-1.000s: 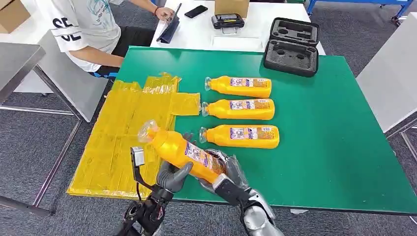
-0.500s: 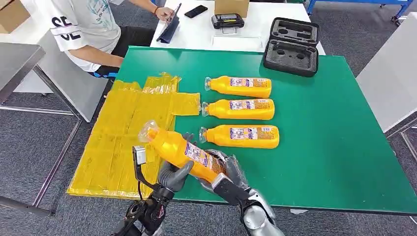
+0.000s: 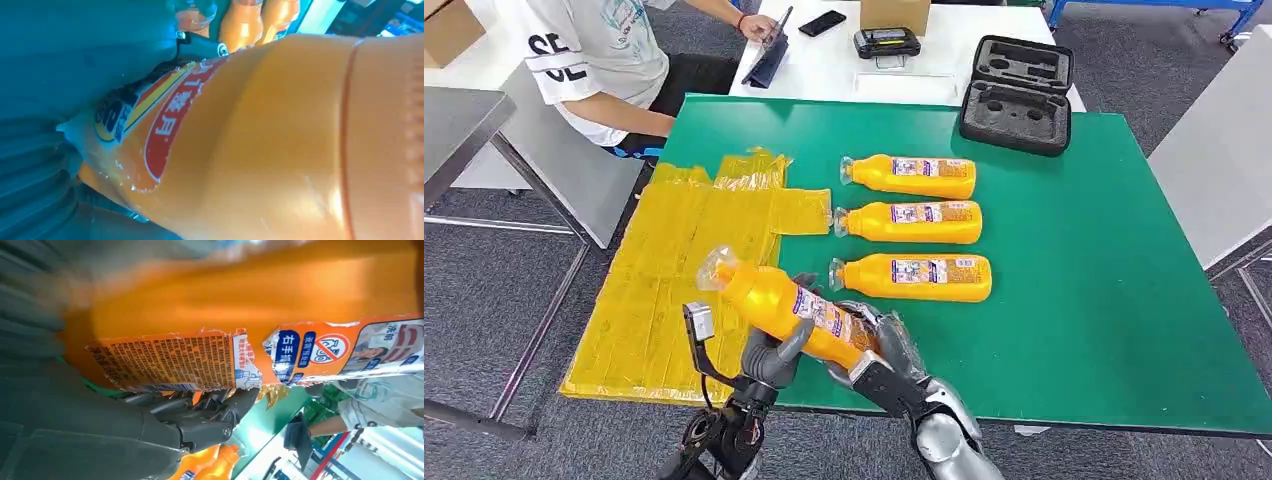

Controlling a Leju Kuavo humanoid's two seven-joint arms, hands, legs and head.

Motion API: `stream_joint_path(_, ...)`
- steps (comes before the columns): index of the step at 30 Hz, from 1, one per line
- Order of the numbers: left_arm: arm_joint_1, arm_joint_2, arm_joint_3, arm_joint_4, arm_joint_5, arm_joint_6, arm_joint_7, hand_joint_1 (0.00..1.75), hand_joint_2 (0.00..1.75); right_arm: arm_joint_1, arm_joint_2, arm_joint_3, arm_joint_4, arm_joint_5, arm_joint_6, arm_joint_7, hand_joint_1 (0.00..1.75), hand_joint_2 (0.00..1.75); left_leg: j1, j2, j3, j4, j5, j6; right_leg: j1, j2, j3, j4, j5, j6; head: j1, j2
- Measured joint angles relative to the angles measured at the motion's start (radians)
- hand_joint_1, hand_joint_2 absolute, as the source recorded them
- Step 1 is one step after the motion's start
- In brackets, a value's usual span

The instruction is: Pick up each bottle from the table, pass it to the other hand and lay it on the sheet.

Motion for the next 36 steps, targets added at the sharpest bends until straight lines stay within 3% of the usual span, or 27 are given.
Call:
stream_joint_path(12, 0.013, -0.004, 0.013, -0.007, -0.017, 0.018, -0.026, 1.75, 1.75, -0.012, 0.000, 0.013, 0.018, 0.001, 0.006, 0.000, 1.59, 1.75, 0.000, 0.000, 0.000, 0.000, 0.000, 0.000, 0.000, 0.000, 0.000, 0.000, 0.000, 0.000, 0.000, 0.000)
stream_joint_path(13, 0.015, -0.004, 0.013, -0.008, -0.017, 0.021, -0.027, 1.75, 1.75, -0.012, 0.000, 0.014, 0.020, 0.002, 0.007, 0.000, 1.45, 1.75, 0.000, 0.000, 0.000, 0.000, 0.000, 0.000, 0.000, 0.000, 0.000, 0.000, 0.000, 0.000, 0.000, 0.000)
stream_joint_path(14, 0.016, -0.004, 0.014, -0.008, -0.018, 0.023, -0.027, 1.75, 1.75, -0.013, 0.000, 0.015, 0.022, 0.002, 0.007, 0.000, 0.59, 1.75, 0.000, 0.000, 0.000, 0.000, 0.000, 0.000, 0.000, 0.000, 0.000, 0.000, 0.000, 0.000, 0.000, 0.000)
stream_joint_path(19, 0.019, -0.004, 0.019, -0.015, -0.022, 0.027, -0.031, 1.75, 1.75, -0.015, 0.000, 0.021, 0.029, 0.002, 0.008, 0.000, 0.59, 1.75, 0.000, 0.000, 0.000, 0.000, 0.000, 0.000, 0.000, 0.000, 0.000, 0.000, 0.000, 0.000, 0.000, 0.000)
stream_joint_path(20, 0.019, -0.004, 0.020, -0.016, -0.023, 0.028, -0.032, 1.75, 1.75, -0.015, 0.001, 0.021, 0.029, 0.002, 0.008, 0.000, 0.00, 1.75, 0.000, 0.000, 0.000, 0.000, 0.000, 0.000, 0.000, 0.000, 0.000, 0.000, 0.000, 0.000, 0.000, 0.000)
stream_joint_path(21, 0.019, -0.005, 0.021, -0.016, -0.024, 0.028, -0.032, 1.75, 1.75, -0.015, 0.001, 0.021, 0.029, 0.002, 0.008, 0.000, 0.00, 1.75, 0.000, 0.000, 0.000, 0.000, 0.000, 0.000, 0.000, 0.000, 0.000, 0.000, 0.000, 0.000, 0.000, 0.000)
stream_joint_path(22, 0.019, -0.005, 0.022, -0.018, -0.024, 0.028, -0.032, 1.75, 1.75, -0.015, 0.001, 0.022, 0.031, 0.003, 0.009, 0.000, 0.00, 0.00, 0.000, 0.000, 0.000, 0.000, 0.000, 0.000, 0.000, 0.000, 0.000, 0.000, 0.000, 0.000, 0.000, 0.000)
stream_joint_path(36, 0.019, -0.002, 0.042, -0.095, -0.224, 0.165, -0.101, 1.75, 1.75, 0.023, 0.000, -0.007, -0.013, -0.068, -0.027, -0.009, 0.00, 0.00, 0.000, 0.000, 0.000, 0.000, 0.000, 0.000, 0.000, 0.000, 0.000, 0.000, 0.000, 0.000, 0.000, 0.000)
